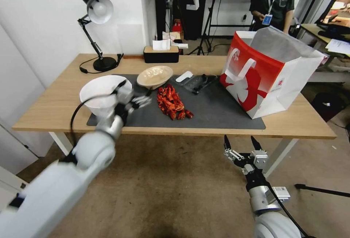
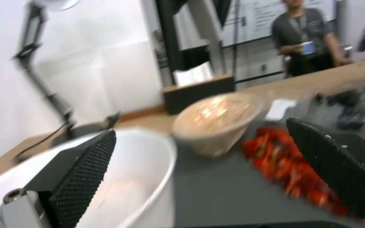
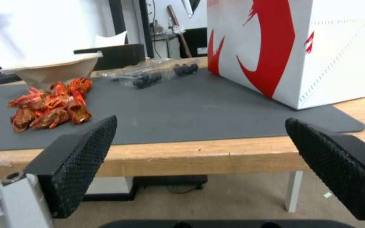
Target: Pick up the trash from the table and place it into the takeout bag.
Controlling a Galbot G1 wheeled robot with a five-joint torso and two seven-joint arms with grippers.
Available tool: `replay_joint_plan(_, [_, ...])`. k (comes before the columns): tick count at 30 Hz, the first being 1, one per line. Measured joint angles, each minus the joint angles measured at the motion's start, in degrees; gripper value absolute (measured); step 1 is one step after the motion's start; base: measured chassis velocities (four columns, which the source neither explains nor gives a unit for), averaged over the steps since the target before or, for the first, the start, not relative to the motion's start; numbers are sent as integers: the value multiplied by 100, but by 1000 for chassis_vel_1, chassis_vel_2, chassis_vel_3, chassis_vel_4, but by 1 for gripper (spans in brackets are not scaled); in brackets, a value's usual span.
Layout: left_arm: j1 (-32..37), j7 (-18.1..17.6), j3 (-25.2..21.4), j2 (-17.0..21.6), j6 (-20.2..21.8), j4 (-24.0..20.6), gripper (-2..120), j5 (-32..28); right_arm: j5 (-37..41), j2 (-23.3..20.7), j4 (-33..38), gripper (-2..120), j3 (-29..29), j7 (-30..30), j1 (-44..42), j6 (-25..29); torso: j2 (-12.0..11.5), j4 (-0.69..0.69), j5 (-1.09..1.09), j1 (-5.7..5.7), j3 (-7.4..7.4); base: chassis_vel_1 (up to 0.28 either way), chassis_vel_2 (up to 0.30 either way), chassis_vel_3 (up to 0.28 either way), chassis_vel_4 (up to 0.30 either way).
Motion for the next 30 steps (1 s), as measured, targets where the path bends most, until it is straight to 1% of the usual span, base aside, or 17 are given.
replay_joint_plan(2, [561, -5, -299, -262, -84, -116, 100, 340, -5, -9, 0, 100, -2, -8, -9, 1, 0, 0, -4, 0, 0, 0, 0, 0, 0])
replay_joint_plan(3, [905, -3, -449, -430, -148, -186, 100, 522, -7, -13, 0, 100, -3, -11, -17, 2, 0, -2, -2, 0, 0, 0, 0, 0, 0])
replay_joint_plan(4, [905, -3, -449, -430, -148, -186, 100, 522, -7, -13, 0, 100, -3, -11, -17, 2, 0, -2, -2, 0, 0, 0, 0, 0, 0])
replay_joint_plan(5, [1147, 0, -542, -531, -196, -228, 100, 608, -9, -19, 0, 100, -6, -15, -23, 2, 0, -2, -3, 0, 0, 0, 0, 0, 0])
replay_joint_plan(7, [1907, 6, -825, -792, -408, -330, 100, 787, -11, -50, 12, 100, -5, -30, -58, 22, 0, 1, -1, 0, 0, 0, 0, 0, 0])
replay_joint_plan(8, [1907, 6, -825, -792, -408, -330, 100, 787, -11, -50, 12, 100, -5, -30, -58, 22, 0, 1, -1, 0, 0, 0, 0, 0, 0])
replay_joint_plan(10, [2455, 55, -1084, -984, -696, -346, 100, 931, -11, -77, 38, 100, -3, -44, -90, 39, 1, 1, -2, 0, 0, 0, 0, 0, 0])
replay_joint_plan(13, [2570, 79, -1151, -1034, -772, -343, 100, 947, -11, -87, 42, 100, -3, -48, -93, 42, 1, 1, -1, 0, 0, 0, 0, 0, 0])
replay_joint_plan(15, [2701, 179, -1246, -1119, -940, -235, 100, 949, -11, -102, 42, 100, -3, -56, -97, 45, 1, 0, -2, 0, 1, 0, 0, 0, 0])
replay_joint_plan(16, [2701, 179, -1246, -1119, -940, -235, 100, 949, -11, -102, 42, 100, -3, -56, -97, 45, 1, 0, -2, 0, 1, 0, 0, 0, 0])
replay_joint_plan(18, [2703, 330, -1257, -1180, -1060, -78, 100, 887, -10, -116, 38, 100, -2, -76, -126, 64, 0, -1, -3, 1, 1, 0, 0, 0, 0])
replay_joint_plan(28, [2632, 421, -1117, -1228, -1062, 10, 100, 827, 83, -164, 38, 100, 51, -101, -170, 97, 1, -1, -2, 1, 1, 0, 0, 0, 0])
replay_joint_plan(30, [2631, 487, -1113, -1244, -1055, 4, 100, 827, 101, -177, 33, 100, 54, -103, -170, 105, 0, 0, -2, 1, 1, 0, 0, 0, 0])
